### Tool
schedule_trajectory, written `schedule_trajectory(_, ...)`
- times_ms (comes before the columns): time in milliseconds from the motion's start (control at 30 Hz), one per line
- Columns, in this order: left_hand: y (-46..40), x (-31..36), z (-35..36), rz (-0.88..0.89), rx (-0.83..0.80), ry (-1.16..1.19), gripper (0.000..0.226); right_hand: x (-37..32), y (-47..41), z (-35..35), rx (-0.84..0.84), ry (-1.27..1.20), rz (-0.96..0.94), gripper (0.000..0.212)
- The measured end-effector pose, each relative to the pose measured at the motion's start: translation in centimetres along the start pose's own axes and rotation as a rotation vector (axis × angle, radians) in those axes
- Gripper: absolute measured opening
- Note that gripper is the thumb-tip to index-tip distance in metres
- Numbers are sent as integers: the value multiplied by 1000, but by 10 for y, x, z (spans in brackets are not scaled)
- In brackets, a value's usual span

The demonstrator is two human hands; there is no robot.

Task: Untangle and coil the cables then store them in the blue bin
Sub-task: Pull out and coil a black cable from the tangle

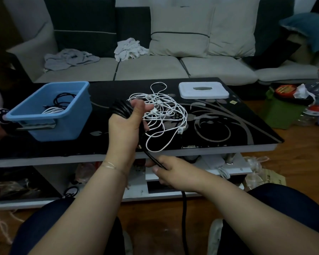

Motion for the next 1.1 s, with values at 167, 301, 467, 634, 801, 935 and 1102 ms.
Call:
schedule_trajectory(167,1,-3,13,131,-56,-425,26,-2,2,0,-15,54,-6,25)
schedule_trajectory(301,1,-9,25,267,-140,-1140,75,-2,8,-18,-33,-7,22,28)
schedule_trajectory(467,11,-25,40,225,-432,-1307,54,-4,10,-40,40,67,-16,22)
schedule_trajectory(634,18,-46,50,112,-656,-1235,69,-5,8,-43,117,212,-61,16)
schedule_trajectory(801,38,-52,58,-48,-924,-905,81,-13,15,-75,360,502,-70,25)
schedule_trajectory(935,54,-49,61,-129,-1112,-729,46,-15,18,-81,366,264,-123,36)
schedule_trajectory(1102,59,-42,53,-232,-1157,-580,41,-19,19,-88,418,220,-179,42)
Point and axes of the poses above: each hand's wrist, its own y-axis away from the middle knuckle, its own z-axis out of the palm, x = y × z, the point moved 8 cm from there along -y, towards the middle knuckle, and after that the axes turned 9 degrees about -y, right-handed, at the moved point
